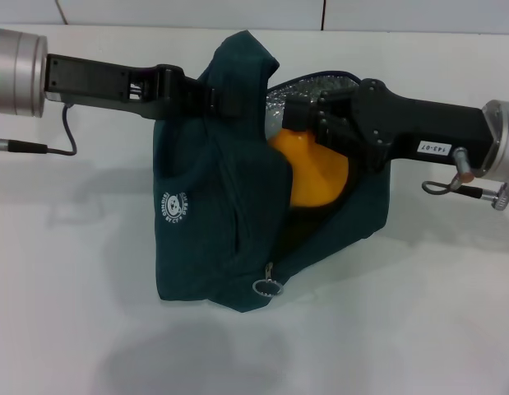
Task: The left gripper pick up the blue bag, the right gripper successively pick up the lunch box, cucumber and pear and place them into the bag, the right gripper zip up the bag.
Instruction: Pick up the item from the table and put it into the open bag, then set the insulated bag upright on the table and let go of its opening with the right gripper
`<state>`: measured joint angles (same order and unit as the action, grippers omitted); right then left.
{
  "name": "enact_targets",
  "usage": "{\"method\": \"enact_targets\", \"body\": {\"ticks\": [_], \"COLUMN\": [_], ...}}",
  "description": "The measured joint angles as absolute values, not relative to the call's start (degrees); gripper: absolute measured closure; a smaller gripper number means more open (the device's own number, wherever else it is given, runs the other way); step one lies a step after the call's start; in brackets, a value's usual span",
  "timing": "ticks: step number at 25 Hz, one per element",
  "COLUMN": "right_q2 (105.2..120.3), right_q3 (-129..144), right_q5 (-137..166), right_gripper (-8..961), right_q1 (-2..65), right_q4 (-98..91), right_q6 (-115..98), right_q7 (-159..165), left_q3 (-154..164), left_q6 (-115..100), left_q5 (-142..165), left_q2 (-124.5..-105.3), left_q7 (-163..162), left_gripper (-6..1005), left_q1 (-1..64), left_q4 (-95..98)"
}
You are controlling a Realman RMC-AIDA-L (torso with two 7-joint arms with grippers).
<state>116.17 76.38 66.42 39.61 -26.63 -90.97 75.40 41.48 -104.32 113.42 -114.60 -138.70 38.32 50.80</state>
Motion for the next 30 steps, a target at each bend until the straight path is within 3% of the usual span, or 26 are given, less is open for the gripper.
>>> {"method": "enact_targets", "body": {"ticks": [8, 13, 18, 24, 30], "right_q2": [116.02, 115.81, 115.01, 113.88, 113.03], "right_q3": [76.36, 75.99, 74.95, 70.19, 69.26], "right_q5": [66.42, 64.04, 58.0, 57.87, 58.05], "right_gripper": [891, 696, 560, 515, 448], "right_q1": [39.48, 37.64, 32.14, 24.43, 21.31], "right_q4": [-26.63, -26.63, -26.63, -26.63, -23.7], "right_q6": [-90.55, -90.51, -90.2, -89.24, -88.61], "right_q7": [77.6, 77.68, 78.71, 86.2, 94.09], "left_q3": [41.48, 41.45, 41.4, 41.61, 41.78], "left_q6": [-104.32, -104.32, -104.39, -104.7, -104.82], "left_q5": [113.37, 113.37, 113.36, 113.36, 113.36], "left_q2": [-114.6, -114.6, -114.6, -114.6, -114.63], "left_q7": [-138.7, -138.62, -138.61, -138.58, -138.45], "left_gripper": [961, 961, 962, 960, 960], "left_q1": [38.32, 38.32, 38.18, 37.96, 37.81], "left_q4": [50.8, 50.8, 50.8, 50.8, 50.8]}}
